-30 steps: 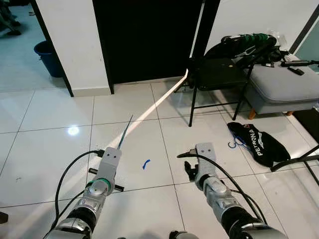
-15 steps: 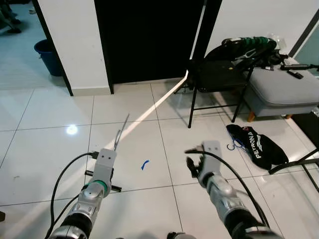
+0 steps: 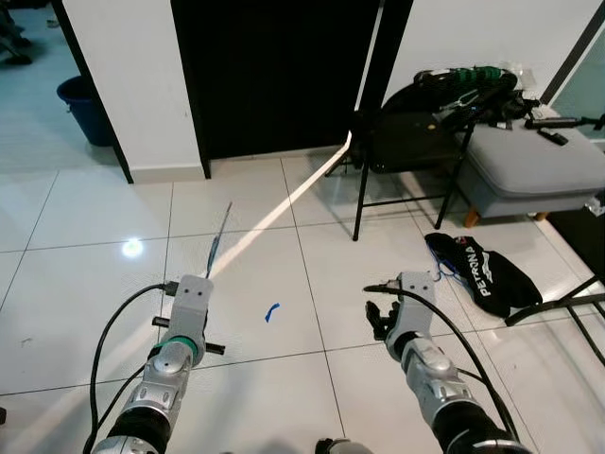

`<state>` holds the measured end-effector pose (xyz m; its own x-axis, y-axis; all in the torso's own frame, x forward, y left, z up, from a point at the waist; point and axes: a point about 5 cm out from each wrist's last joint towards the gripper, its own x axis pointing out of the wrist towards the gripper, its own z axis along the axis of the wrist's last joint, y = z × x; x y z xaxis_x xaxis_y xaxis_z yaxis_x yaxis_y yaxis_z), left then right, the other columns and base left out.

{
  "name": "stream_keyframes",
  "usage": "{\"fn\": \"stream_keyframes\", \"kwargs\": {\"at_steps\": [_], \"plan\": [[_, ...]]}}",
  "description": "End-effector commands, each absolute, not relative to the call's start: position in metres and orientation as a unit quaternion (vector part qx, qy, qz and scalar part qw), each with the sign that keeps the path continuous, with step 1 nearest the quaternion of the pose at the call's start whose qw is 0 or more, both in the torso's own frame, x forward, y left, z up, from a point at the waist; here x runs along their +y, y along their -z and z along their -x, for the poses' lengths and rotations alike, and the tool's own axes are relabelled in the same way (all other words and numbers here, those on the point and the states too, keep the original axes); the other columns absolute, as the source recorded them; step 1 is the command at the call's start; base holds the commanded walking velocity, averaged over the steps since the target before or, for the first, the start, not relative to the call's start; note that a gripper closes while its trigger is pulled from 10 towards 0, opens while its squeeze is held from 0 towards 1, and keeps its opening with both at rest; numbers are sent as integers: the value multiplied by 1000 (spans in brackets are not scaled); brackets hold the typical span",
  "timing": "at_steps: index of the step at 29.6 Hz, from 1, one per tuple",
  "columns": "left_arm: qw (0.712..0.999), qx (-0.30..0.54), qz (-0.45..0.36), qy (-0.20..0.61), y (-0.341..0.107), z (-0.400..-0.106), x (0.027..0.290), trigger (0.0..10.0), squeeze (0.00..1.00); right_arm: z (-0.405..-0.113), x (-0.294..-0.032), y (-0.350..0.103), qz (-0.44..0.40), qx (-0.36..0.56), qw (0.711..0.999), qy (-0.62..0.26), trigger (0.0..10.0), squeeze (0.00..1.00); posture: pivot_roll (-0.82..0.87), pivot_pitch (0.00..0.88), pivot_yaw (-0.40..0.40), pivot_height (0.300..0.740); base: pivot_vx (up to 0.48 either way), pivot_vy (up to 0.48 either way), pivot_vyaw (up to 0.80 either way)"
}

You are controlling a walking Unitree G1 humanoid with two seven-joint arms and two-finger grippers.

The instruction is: Hang hanger

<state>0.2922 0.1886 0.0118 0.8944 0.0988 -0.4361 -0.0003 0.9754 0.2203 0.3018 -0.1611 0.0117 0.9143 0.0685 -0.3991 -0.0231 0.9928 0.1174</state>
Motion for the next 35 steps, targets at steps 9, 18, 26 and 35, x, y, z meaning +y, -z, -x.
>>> {"fn": "stream_keyframes", "kwargs": {"at_steps": [9,18,26,35], "plan": [[959,256,-118,-3,-7,-291,183,10000,0,-301,-161,-9,-60,222,973,-19,10000,0,19,62,-14,740,0,0,0],[956,257,-144,22,-11,-299,172,10000,0,-306,-157,-12,-57,225,973,-20,10000,0,23,60,-12,740,0,0,0],[953,261,-149,21,-11,-299,174,10000,0,-306,-158,-12,-62,228,972,-15,10000,0,29,73,-8,740,0,0,0],[957,257,-135,10,-12,-298,179,10000,0,-304,-157,-10,-61,232,971,-15,10000,0,25,90,-6,740,0,0,0]]}}
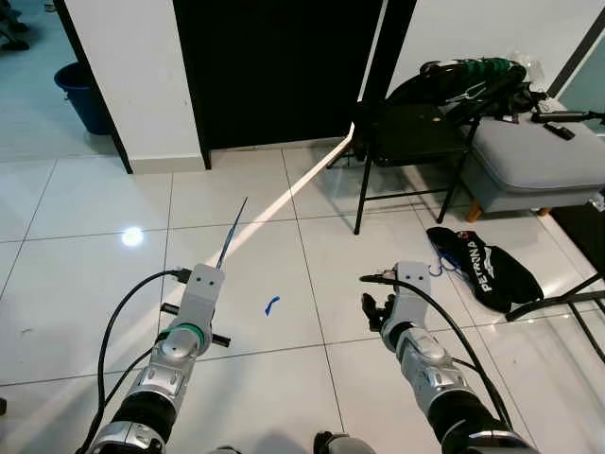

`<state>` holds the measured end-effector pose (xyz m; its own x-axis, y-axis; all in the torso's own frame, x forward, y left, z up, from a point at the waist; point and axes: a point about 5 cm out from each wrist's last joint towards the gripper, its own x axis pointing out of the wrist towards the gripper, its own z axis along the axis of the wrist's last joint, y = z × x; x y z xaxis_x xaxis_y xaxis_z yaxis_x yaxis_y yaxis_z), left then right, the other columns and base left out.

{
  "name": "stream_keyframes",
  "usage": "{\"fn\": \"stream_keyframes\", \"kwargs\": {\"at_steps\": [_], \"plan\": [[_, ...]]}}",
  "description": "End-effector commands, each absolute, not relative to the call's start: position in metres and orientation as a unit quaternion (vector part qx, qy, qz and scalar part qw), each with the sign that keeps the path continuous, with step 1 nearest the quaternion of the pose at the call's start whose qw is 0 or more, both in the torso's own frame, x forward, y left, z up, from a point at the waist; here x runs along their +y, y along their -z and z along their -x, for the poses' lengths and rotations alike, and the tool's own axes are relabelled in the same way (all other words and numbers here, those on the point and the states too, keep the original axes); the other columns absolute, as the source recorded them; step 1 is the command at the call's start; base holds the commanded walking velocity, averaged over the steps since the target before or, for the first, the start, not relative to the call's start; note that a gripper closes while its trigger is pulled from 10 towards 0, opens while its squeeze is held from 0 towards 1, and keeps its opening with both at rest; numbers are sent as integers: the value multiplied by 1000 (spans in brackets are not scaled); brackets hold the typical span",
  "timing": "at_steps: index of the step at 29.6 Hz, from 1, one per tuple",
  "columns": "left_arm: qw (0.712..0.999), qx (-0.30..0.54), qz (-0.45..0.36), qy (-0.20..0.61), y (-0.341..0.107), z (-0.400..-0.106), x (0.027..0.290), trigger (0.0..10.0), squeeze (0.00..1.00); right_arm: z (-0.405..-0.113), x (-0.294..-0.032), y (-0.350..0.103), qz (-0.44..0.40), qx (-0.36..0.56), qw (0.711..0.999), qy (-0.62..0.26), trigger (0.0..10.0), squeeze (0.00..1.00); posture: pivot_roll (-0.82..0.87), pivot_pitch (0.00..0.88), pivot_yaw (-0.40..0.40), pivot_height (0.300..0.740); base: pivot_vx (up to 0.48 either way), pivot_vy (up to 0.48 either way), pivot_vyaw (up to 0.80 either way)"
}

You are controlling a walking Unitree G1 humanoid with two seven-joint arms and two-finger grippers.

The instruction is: Hang hanger

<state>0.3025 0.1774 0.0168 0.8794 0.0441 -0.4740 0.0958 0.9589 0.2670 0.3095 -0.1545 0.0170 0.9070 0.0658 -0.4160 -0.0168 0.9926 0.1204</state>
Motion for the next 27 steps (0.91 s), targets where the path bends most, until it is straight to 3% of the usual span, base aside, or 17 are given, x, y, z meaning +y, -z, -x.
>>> {"fn": "stream_keyframes", "kwargs": {"at_steps": [1,19,27], "plan": [[958,257,-128,6,-13,-299,180,10000,0,-304,-157,-10,-61,232,971,-16,10000,0,26,93,-7,740,0,0,0],[952,280,-124,22,-8,-301,173,10000,0,-309,-160,-15,-52,224,973,-12,10000,0,-12,118,36,740,0,0,0],[955,274,-112,15,-12,-306,172,10000,0,-313,-161,-18,-46,225,973,-23,10000,0,3,121,10,740,0,0,0]]}}
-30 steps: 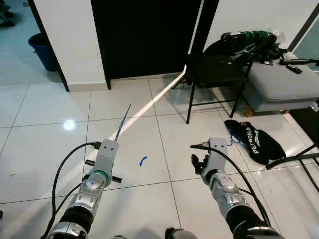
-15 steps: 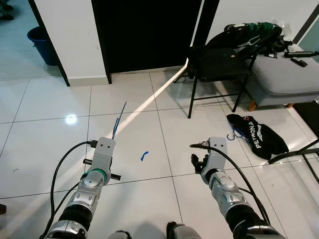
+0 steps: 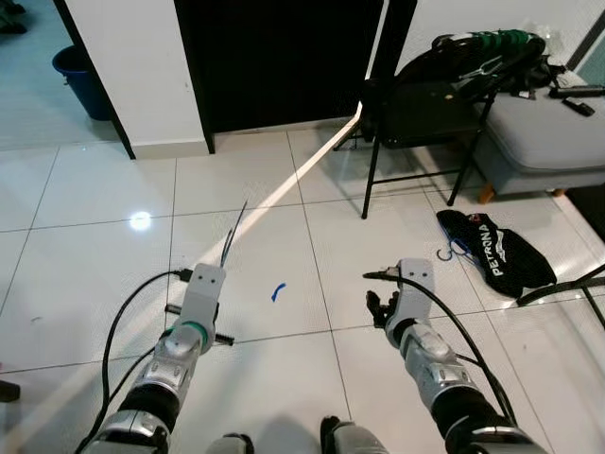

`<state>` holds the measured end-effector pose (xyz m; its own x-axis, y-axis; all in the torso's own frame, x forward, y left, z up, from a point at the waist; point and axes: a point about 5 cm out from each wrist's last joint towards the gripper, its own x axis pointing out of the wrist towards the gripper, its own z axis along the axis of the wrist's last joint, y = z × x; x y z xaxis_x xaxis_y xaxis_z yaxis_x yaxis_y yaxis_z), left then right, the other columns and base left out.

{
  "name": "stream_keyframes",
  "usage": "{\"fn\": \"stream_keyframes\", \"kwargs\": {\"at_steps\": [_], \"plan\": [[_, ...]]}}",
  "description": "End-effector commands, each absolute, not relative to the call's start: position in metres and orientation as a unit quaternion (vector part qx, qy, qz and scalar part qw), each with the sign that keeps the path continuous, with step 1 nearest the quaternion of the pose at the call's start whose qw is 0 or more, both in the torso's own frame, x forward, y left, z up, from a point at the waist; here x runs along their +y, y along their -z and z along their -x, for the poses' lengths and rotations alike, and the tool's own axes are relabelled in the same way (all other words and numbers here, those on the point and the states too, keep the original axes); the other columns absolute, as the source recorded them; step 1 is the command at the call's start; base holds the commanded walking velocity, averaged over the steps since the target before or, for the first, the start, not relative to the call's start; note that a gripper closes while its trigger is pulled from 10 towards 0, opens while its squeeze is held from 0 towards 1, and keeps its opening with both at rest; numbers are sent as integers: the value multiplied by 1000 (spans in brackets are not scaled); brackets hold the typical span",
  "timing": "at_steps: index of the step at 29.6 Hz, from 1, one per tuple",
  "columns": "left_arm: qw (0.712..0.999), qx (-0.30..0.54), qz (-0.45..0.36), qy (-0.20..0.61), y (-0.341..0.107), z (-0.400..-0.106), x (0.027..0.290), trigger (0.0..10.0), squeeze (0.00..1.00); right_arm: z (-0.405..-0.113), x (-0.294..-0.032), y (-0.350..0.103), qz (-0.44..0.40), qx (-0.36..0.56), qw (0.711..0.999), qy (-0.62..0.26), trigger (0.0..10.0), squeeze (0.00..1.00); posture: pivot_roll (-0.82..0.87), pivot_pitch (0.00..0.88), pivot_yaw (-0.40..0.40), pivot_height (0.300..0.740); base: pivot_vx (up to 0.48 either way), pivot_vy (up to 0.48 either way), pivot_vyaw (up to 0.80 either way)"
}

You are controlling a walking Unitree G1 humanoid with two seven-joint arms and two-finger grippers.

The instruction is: Hang hanger

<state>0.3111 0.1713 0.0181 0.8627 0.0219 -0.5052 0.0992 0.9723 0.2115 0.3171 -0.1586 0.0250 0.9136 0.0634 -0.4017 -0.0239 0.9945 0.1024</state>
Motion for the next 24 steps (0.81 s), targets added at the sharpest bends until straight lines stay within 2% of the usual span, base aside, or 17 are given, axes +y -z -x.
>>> {"fn": "stream_keyframes", "kwargs": {"at_steps": [1,24], "plan": [[956,272,-112,12,-12,-307,172,10000,0,-313,-160,-18,-45,226,973,-25,10000,0,3,121,10,740,0,0,0],[954,278,-113,13,-11,-307,177,10000,0,-312,-155,-17,-50,232,971,-34,10000,0,14,149,16,740,0,0,0]]}}
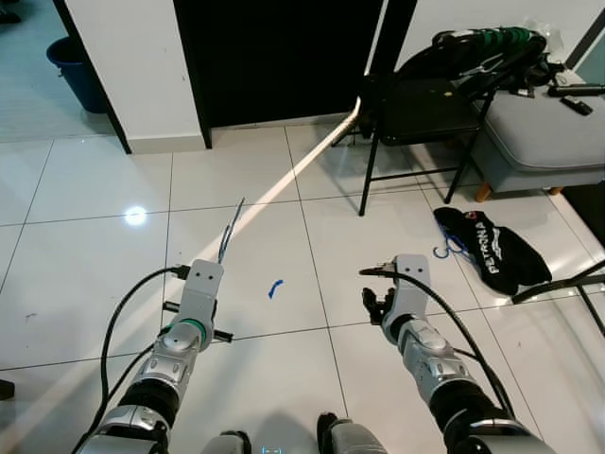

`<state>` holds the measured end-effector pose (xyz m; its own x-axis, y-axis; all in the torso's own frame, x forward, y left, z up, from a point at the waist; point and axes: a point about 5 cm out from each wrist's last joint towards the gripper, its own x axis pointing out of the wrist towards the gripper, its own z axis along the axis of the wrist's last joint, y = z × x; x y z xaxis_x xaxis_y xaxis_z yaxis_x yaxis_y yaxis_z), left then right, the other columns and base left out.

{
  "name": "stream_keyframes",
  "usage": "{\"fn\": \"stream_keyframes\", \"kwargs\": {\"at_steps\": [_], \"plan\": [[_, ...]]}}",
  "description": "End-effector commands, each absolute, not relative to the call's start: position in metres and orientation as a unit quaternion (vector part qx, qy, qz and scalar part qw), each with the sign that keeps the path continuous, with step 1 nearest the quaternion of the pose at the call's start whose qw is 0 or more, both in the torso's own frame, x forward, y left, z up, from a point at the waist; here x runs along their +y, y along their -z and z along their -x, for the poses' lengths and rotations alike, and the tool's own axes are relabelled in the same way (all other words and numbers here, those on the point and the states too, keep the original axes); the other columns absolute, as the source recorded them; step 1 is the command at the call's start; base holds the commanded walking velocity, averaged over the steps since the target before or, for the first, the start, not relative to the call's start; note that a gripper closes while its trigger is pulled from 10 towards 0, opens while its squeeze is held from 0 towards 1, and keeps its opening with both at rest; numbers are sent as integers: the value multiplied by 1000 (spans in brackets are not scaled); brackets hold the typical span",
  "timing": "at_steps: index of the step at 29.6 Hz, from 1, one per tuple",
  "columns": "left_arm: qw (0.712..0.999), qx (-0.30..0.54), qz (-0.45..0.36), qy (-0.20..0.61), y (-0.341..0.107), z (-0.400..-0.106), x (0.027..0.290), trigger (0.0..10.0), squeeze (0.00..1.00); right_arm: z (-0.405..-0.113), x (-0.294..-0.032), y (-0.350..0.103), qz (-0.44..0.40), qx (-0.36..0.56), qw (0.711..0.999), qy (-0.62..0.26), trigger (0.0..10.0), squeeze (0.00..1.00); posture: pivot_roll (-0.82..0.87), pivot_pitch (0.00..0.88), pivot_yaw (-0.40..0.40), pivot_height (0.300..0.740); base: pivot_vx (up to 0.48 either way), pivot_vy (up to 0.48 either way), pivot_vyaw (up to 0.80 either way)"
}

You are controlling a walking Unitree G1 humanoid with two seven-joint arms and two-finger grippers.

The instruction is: Hang hanger

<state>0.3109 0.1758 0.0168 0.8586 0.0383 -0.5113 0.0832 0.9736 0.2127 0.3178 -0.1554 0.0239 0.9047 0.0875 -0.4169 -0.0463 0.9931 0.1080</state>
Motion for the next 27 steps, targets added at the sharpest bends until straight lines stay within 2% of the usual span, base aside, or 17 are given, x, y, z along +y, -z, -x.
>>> {"fn": "stream_keyframes", "kwargs": {"at_steps": [1,14,27], "plan": [[953,279,-114,14,-11,-306,177,10000,0,-312,-155,-16,-52,232,971,-33,10000,0,14,158,21,740,0,0,0],[950,288,-115,21,-8,-303,178,10000,0,-309,-154,-14,-65,235,969,-28,10000,0,17,160,34,740,0,0,0],[949,288,-124,21,-14,-312,180,10000,0,-318,-151,-21,-62,231,971,-27,10000,0,22,91,42,740,0,0,0]]}}
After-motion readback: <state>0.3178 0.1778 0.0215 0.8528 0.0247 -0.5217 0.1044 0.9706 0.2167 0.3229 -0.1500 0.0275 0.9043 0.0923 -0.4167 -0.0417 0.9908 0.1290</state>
